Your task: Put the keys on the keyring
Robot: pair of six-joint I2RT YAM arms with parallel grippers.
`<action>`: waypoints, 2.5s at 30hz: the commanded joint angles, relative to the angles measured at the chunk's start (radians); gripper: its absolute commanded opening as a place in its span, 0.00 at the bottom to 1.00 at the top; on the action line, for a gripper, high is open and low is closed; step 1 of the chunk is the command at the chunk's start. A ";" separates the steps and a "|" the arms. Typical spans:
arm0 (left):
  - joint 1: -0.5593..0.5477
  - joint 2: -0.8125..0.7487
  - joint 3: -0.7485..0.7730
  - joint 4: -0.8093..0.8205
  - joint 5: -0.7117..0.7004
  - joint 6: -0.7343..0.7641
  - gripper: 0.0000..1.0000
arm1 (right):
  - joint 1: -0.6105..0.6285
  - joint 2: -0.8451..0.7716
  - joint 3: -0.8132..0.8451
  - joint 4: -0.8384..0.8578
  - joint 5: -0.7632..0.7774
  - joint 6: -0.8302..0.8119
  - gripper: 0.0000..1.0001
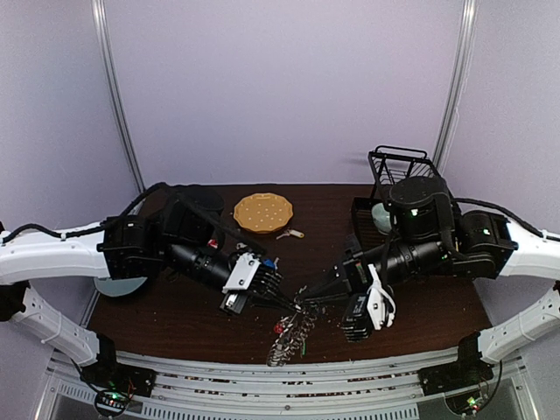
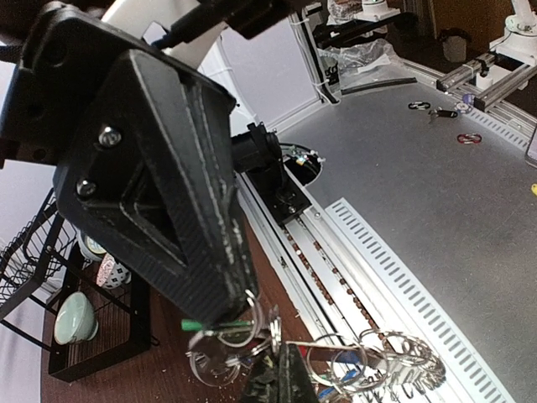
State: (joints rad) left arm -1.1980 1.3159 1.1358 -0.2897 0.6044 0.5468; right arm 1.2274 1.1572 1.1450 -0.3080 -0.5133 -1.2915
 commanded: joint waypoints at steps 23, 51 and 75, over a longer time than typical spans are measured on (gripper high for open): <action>-0.005 -0.309 -0.342 0.397 -0.563 -0.188 0.00 | -0.251 0.231 -0.317 0.094 0.213 1.932 0.00; -0.005 -0.311 -0.291 0.422 -0.490 0.000 0.00 | -0.070 0.025 -0.161 0.552 -0.006 0.988 0.36; -0.005 -0.267 -0.214 0.395 -0.415 0.061 0.00 | -0.066 0.070 -0.161 0.530 0.198 0.780 0.22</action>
State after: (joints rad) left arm -1.1995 1.0615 0.8791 0.0284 0.1665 0.6029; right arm 1.1683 1.2232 0.9871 0.2317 -0.3401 -0.4831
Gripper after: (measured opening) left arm 0.005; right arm 0.223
